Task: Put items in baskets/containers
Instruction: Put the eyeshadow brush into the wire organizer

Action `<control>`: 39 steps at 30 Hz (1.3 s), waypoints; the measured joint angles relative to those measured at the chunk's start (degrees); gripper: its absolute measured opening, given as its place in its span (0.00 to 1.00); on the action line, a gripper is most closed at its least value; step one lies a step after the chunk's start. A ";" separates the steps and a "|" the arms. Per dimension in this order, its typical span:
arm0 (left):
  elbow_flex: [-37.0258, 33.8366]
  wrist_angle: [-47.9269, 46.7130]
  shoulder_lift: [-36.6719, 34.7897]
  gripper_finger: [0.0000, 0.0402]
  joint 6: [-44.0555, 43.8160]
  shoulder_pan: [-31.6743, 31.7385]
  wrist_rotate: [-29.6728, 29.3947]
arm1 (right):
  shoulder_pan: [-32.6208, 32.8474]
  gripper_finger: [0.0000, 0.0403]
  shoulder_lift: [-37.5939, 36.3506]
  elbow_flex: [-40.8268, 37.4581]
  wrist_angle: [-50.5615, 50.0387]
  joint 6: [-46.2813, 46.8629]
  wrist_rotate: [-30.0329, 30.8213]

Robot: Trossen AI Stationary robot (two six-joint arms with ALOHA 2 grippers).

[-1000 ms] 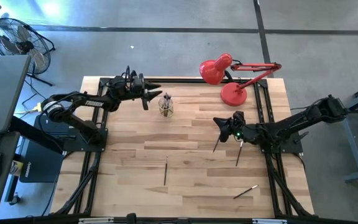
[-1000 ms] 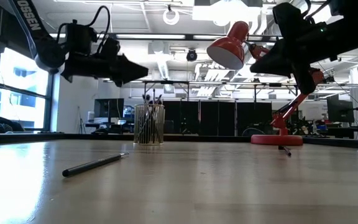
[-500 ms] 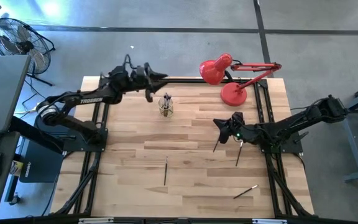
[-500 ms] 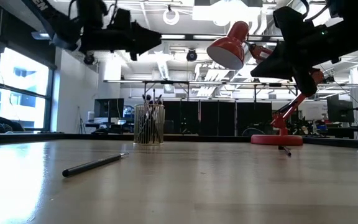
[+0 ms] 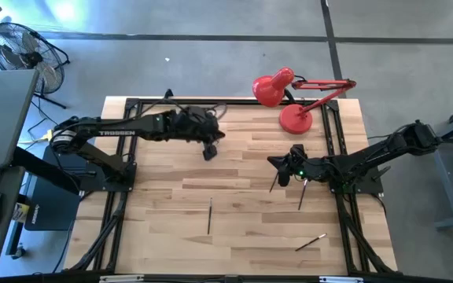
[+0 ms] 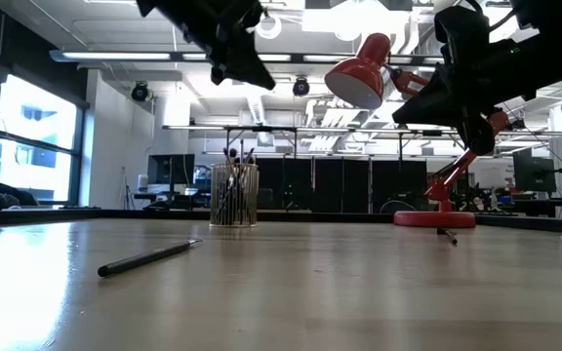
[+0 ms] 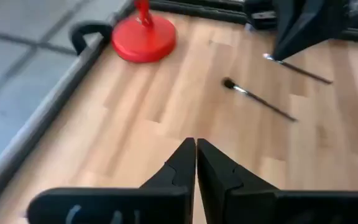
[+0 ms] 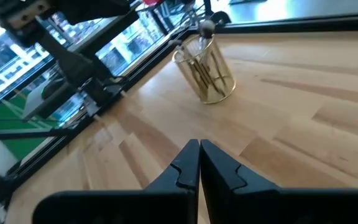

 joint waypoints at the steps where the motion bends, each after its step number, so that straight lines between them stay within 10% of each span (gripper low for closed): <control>1: 0.88 -1.16 0.67 0.03 -2.65 -1.01 -0.66 | -0.01 0.01 0.00 0.00 0.06 -0.01 -0.43; 13: 2.45 -31.38 2.72 0.00 -34.00 -9.56 -2.75 | -0.01 0.03 0.00 0.00 0.46 0.02 -0.37; 27: -7.58 -29.33 0.14 0.00 -21.41 -9.92 3.23 | 1.48 0.01 -0.01 1.62 5.73 1.10 -1.48; 39: -24.68 -26.62 -13.33 0.00 -10.76 0.50 6.51 | -0.40 0.00 12.28 32.66 -43.57 13.03 -4.02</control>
